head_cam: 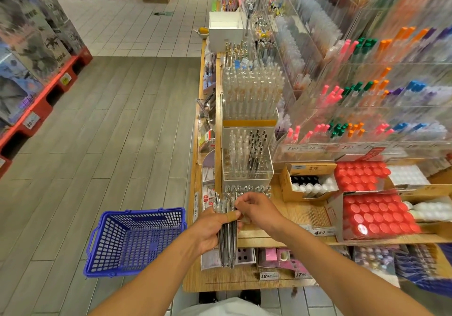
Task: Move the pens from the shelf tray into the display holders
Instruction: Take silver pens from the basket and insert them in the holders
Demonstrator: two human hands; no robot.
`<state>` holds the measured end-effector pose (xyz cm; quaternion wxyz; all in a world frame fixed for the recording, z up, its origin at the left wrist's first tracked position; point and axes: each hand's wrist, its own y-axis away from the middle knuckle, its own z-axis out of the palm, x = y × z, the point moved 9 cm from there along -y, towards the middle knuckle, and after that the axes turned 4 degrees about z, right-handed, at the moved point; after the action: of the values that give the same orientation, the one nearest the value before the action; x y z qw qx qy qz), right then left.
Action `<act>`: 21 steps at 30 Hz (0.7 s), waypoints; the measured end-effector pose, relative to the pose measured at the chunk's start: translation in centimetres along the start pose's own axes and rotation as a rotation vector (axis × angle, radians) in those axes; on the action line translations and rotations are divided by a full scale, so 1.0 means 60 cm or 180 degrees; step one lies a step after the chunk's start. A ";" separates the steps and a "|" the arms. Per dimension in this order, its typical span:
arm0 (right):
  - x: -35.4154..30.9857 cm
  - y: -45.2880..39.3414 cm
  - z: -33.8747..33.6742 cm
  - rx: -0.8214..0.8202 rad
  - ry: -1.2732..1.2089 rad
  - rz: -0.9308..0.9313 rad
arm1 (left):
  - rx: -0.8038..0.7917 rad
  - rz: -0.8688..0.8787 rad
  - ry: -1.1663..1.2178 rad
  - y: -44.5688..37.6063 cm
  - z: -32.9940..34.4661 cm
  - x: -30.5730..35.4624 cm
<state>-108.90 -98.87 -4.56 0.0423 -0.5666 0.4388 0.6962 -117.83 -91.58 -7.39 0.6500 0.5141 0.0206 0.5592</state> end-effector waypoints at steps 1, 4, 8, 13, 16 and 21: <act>0.001 -0.001 -0.003 0.0021 -0.0065 0.0023 | 0.0008 -0.0007 0.0018 0.000 0.002 -0.001; -0.010 0.001 -0.030 0.0193 -0.0029 -0.0084 | 0.0024 -0.0010 -0.0074 -0.001 0.008 -0.005; -0.049 0.015 -0.098 0.0595 0.0262 -0.0661 | -0.0022 -0.0093 -0.0120 -0.002 0.002 -0.015; -0.060 0.040 -0.139 0.0988 0.1880 -0.1543 | 0.0158 -0.0140 -0.0081 -0.008 -0.023 -0.019; -0.033 0.030 -0.142 0.0890 0.2418 -0.1450 | 0.0300 -0.0047 0.0016 -0.010 -0.030 -0.016; -0.009 0.016 -0.122 0.0782 0.3101 -0.1510 | 0.0419 -0.0057 0.0057 -0.008 -0.032 -0.017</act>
<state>-103.74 -104.05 -3.39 0.0559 -0.8972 0.3460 0.2689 -119.02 -91.05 -9.21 0.6196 0.5505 0.0678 0.5554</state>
